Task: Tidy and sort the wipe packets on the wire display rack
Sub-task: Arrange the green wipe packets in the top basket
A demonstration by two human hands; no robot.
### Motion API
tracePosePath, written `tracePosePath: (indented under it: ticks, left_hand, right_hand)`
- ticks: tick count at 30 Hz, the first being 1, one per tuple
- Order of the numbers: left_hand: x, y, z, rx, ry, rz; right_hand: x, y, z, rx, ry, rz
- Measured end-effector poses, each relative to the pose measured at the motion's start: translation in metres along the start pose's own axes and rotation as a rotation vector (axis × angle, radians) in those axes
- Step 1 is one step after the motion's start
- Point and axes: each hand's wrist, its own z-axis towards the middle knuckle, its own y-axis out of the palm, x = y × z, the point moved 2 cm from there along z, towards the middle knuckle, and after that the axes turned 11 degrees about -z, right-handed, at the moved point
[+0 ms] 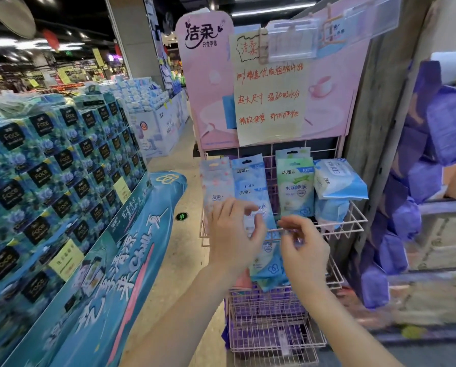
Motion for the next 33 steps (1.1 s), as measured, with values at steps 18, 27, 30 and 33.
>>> tracePosePath:
  ticks: [18,27,30,33]
  left_hand:
    - [-0.038,0.063,-0.099,-0.444,-0.865,-0.033]
    - [-0.040,0.065,-0.103,-0.253,-1.083,-0.287]
    - [-0.039,0.061,-0.109,-0.203,-1.140,-0.371]
    - [-0.041,0.049,-0.120,-0.138,-1.213,-0.431]
  right_hand:
    - [0.123,0.075,-0.022,-0.507,0.274,-0.478]
    - [0.113,0.039,-0.039,-0.440,0.142,-0.588]
    - [0.105,0.030,-0.043,-0.605,0.144,-0.379]
    - [0.102,0.028,-0.044,-0.706,0.113,-0.283]
